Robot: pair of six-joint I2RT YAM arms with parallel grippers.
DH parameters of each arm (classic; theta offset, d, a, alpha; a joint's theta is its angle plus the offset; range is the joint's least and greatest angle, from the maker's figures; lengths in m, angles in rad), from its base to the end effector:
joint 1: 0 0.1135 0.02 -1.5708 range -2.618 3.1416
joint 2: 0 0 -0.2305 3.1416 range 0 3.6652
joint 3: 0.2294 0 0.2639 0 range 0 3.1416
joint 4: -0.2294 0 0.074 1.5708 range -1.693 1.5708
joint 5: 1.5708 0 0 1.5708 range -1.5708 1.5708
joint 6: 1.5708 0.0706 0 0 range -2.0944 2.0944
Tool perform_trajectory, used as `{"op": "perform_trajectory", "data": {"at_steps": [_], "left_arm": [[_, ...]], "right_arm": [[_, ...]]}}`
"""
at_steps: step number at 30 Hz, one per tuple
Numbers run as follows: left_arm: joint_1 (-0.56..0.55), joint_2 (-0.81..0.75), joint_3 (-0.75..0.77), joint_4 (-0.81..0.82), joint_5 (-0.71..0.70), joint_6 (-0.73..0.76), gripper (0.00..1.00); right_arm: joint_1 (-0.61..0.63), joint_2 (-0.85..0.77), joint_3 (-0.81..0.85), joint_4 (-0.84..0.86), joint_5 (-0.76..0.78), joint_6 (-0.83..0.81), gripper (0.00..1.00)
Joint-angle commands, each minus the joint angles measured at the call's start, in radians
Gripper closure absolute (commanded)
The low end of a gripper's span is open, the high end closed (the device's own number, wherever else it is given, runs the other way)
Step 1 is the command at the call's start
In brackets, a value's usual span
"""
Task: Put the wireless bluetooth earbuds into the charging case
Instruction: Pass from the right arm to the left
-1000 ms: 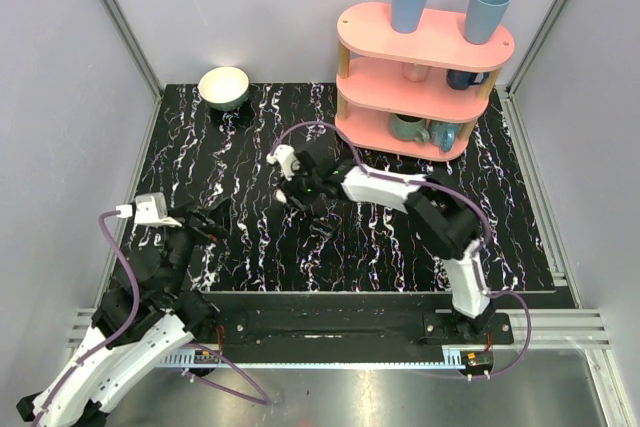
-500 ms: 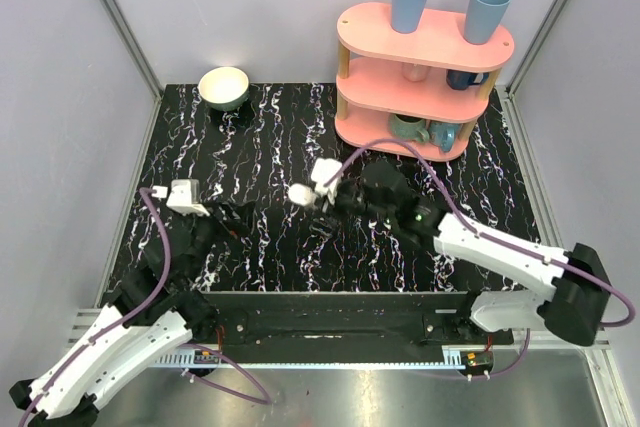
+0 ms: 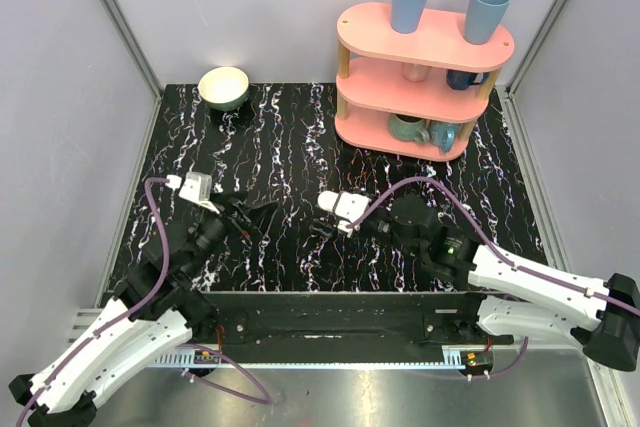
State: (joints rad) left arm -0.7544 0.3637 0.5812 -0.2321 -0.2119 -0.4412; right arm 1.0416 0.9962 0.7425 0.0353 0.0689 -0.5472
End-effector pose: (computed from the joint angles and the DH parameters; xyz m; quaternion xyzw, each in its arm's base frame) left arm 0.1454 -0.1163 0.3075 0.0371 0.7112 -0.3306 0.6193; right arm 0.1554 0.2561 0.2693 -0.5410 0.5616 0.1270 0.6130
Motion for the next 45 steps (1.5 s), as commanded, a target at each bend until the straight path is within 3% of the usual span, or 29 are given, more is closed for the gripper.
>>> {"op": "perform_trajectory", "data": {"at_steps": [1,15,28,35,45], "left_arm": [[0.003,0.060,0.003,0.121,0.149,-0.004,0.01],[0.003,0.222,-0.021,0.362,0.454,-0.059,0.01],[0.003,0.383,-0.087,0.623,0.522,-0.172,0.02],[0.003,0.449,-0.104,0.747,0.542,-0.212,0.07],[0.003,0.535,-0.076,0.755,0.569,-0.231,0.25]], "right_arm": [[0.028,-0.048,-0.017,0.074,0.084,-0.072,0.87],[0.048,-0.077,-0.037,0.089,0.085,-0.094,0.86],[0.048,-0.082,-0.043,0.112,0.059,-0.088,0.86],[0.048,-0.083,-0.042,0.109,0.043,-0.080,0.86],[0.049,-0.087,-0.046,0.110,0.031,-0.086,0.87]]}}
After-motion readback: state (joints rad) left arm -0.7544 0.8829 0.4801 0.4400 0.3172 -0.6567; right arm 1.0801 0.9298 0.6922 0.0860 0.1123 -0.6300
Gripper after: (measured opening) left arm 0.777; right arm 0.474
